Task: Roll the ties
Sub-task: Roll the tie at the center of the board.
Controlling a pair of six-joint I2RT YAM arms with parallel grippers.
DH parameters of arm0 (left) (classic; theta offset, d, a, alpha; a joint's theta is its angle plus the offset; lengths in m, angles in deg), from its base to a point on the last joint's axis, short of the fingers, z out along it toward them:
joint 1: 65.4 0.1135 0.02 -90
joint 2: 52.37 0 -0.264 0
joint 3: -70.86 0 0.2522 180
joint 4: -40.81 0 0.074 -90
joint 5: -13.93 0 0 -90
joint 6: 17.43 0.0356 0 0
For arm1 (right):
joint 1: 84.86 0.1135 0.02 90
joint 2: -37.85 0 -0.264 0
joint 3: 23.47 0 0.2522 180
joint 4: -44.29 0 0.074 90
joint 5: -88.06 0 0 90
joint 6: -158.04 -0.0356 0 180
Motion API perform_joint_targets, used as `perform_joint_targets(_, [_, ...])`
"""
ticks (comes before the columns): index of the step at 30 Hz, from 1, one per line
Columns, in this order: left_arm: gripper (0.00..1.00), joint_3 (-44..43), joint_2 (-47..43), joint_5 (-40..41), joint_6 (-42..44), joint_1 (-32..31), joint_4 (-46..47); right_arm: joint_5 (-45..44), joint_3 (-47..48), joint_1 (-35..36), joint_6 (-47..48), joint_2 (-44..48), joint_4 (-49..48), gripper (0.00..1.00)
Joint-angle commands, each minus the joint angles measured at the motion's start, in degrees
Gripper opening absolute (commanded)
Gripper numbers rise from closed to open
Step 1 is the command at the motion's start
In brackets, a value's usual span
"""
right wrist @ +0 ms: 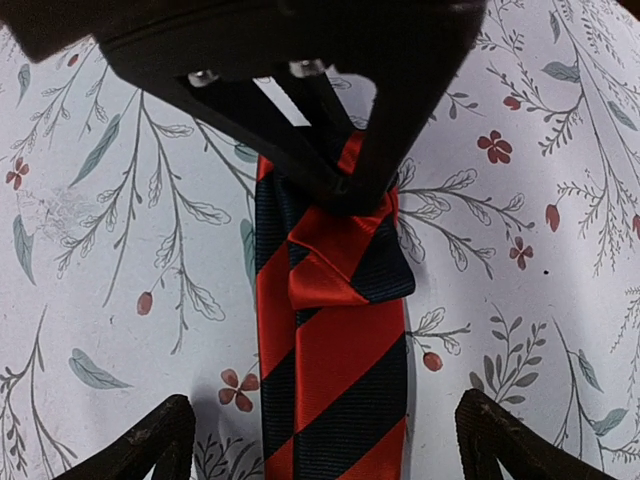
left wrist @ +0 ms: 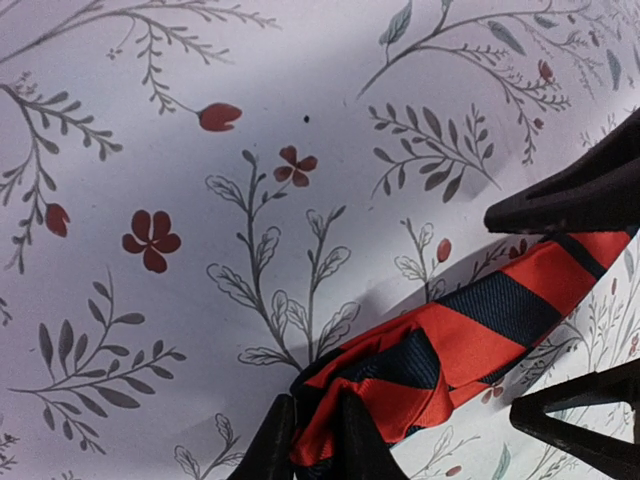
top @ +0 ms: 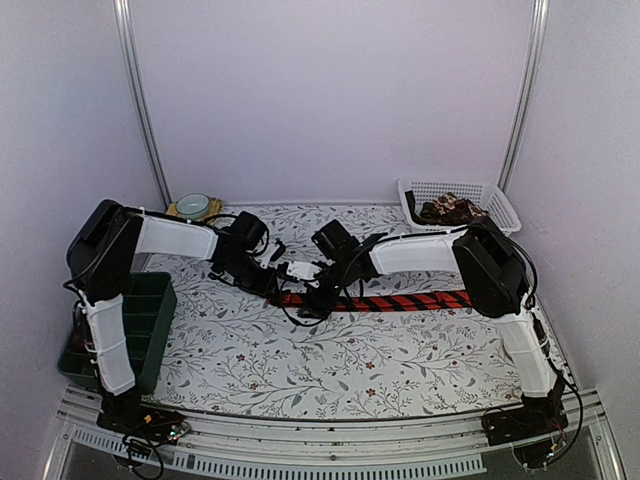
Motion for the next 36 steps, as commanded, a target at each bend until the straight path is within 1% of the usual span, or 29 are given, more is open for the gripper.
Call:
perform_joint_targets(1, [0.17,2.38,-0.15,-0.13,0.56,1.28,-1.57,-1.61,3.06,0.27,1.01,-7.17,3.40,0.89])
perform_joint_targets(5, [0.22,3.16,-0.19,-0.80,0.44,1.63,-0.78,0.28,3.46,0.23,0.93,-7.53,4.64,0.83])
perform_joint_targets(7, [0.24,3.34,-0.23,-1.00,0.44,1.80,-0.55,1.71,3.55,0.27,0.84,-7.40,5.65,0.77])
perform_joint_targets(8, [0.25,3.45,-1.78,-0.99,0.44,1.91,-0.53,2.18,3.55,0.23,0.84,-7.37,5.96,0.75])
perform_joint_targets(10, [0.29,3.50,-2.57,-0.93,0.53,2.11,-0.53,2.86,3.55,0.24,0.88,-7.38,6.51,0.68])
perform_joint_targets(12, [0.32,3.63,-2.93,-0.99,0.62,2.24,-0.49,2.91,3.55,0.24,0.72,-7.44,6.70,0.64])
perform_joint_targets(23, [0.42,5.50,-3.69,-3.28,-0.27,2.89,1.30,1.79,3.31,0.24,-0.52,-6.93,6.16,0.54])
perform_joint_targets(29, [0.46,7.93,-3.23,-8.12,-2.95,4.48,4.93,1.50,2.85,0.23,-0.91,-6.38,5.48,0.50])
perform_joint_targets(32, [0.47,9.02,-2.78,-10.08,-3.91,5.28,6.28,1.14,2.68,0.24,-1.16,-6.17,5.14,0.48])
perform_joint_targets(36, [0.47,11.04,-2.21,-13.81,-5.57,5.95,9.29,0.55,2.35,0.29,-1.51,-5.95,4.68,0.48])
